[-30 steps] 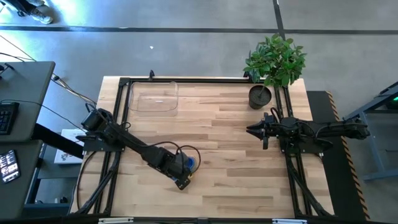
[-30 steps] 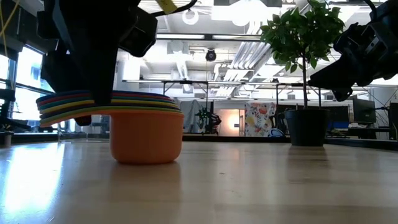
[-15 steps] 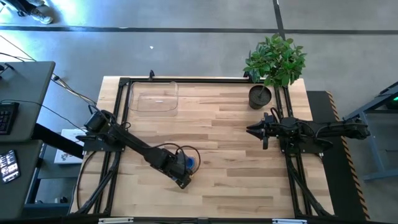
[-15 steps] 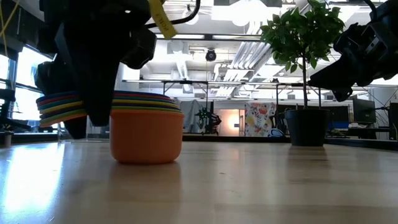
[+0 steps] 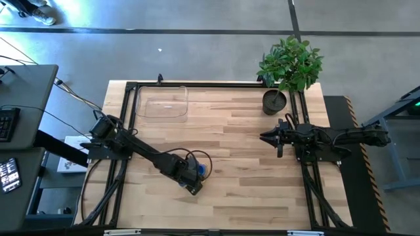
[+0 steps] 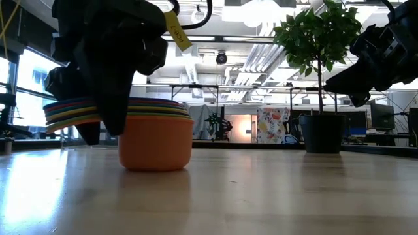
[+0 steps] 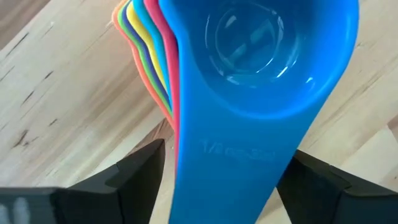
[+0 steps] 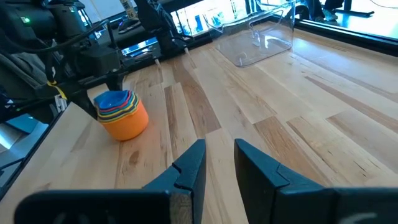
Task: Nest measuring cups in basket
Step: Put the nested measuring cups into the transparent bin
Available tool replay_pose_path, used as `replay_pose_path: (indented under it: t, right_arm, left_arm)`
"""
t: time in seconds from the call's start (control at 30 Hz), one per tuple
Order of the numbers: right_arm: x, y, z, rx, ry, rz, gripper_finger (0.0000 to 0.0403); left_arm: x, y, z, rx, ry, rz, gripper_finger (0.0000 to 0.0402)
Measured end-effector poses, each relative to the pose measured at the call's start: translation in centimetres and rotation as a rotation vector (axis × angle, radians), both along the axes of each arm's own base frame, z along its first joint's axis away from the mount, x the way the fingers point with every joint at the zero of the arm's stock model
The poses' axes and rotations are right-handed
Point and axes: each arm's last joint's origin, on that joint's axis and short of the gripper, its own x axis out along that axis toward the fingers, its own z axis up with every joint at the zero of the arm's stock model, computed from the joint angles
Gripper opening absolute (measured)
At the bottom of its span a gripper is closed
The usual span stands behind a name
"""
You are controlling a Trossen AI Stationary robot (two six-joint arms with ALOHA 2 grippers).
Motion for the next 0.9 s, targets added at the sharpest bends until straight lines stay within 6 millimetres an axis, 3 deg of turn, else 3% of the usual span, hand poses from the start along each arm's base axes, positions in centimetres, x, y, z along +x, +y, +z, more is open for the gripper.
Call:
replay_pose_path:
  t: [0.5, 0.9]
  right_arm:
    - [0.00, 0.00, 0.00, 0.000, 0.001, 0.000, 0.0075]
    - [0.00, 0.00, 0.00, 0.000, 0.000, 0.000, 0.0075]
  left_arm:
    - [-0.01, 0.01, 0.00, 0.015, -0.003, -0.052, 0.0155]
    - [-0.01, 0.02, 0.00, 0.027, -0.004, -0.082, 0.0125]
